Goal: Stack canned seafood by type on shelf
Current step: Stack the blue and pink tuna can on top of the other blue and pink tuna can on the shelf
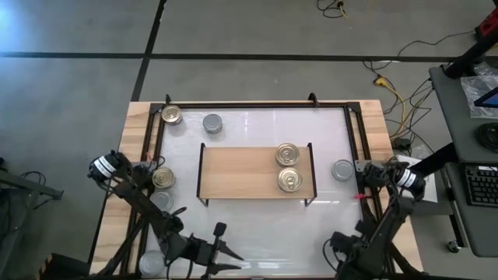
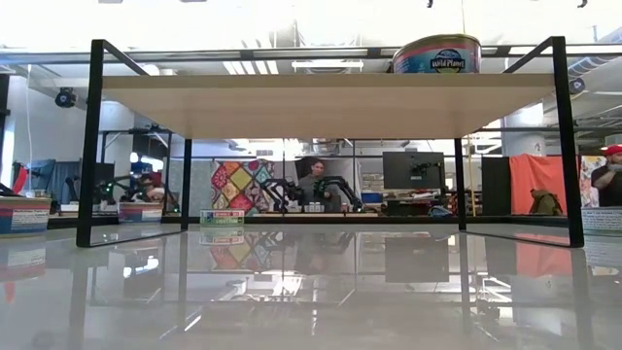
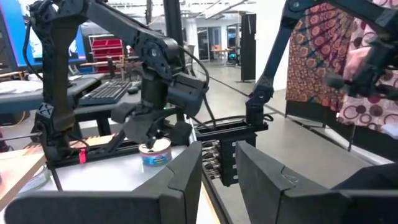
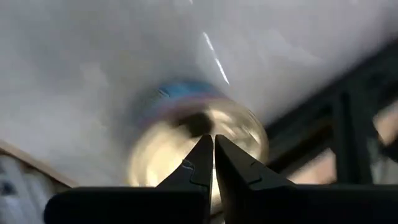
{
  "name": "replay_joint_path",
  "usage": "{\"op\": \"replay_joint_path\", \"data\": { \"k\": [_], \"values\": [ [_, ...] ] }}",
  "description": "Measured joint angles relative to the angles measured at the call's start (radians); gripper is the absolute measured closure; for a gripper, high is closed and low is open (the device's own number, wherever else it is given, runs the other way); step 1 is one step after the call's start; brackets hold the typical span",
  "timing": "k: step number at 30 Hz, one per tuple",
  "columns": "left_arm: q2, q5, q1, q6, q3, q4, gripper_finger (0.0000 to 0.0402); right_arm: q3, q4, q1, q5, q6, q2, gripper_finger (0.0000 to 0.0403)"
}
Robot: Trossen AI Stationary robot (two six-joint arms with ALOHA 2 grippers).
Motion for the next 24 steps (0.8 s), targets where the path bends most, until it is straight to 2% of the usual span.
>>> {"op": "replay_joint_path", "data": {
  "k": [2,9,12,16,20,24],
  "values": [
    [0.000,0.000,0.000,-0.003,0.000,-0.004,0.0318,0.003,0.032,-0.021,0.047,-0.026,0.000,0.0394],
    [0.001,0.003,0.000,-0.083,0.000,-0.054,0.0318,0.107,0.141,-0.071,0.314,-0.153,-0.001,0.0394],
    [0.001,0.004,0.000,-0.105,0.000,-0.074,0.0318,0.166,0.129,-0.060,0.364,-0.181,-0.009,0.0394],
    [0.001,0.008,0.003,-0.134,0.000,-0.109,0.0318,0.169,0.040,-0.009,0.339,-0.093,-0.025,0.0394],
    [0.002,0.019,0.013,-0.144,0.000,-0.115,0.0318,0.143,-0.007,0.057,0.224,0.023,-0.028,0.0394],
    [0.002,0.038,0.023,-0.163,0.000,-0.116,0.0318,0.090,-0.003,0.088,0.153,0.045,-0.028,0.0394]
  ]
}}
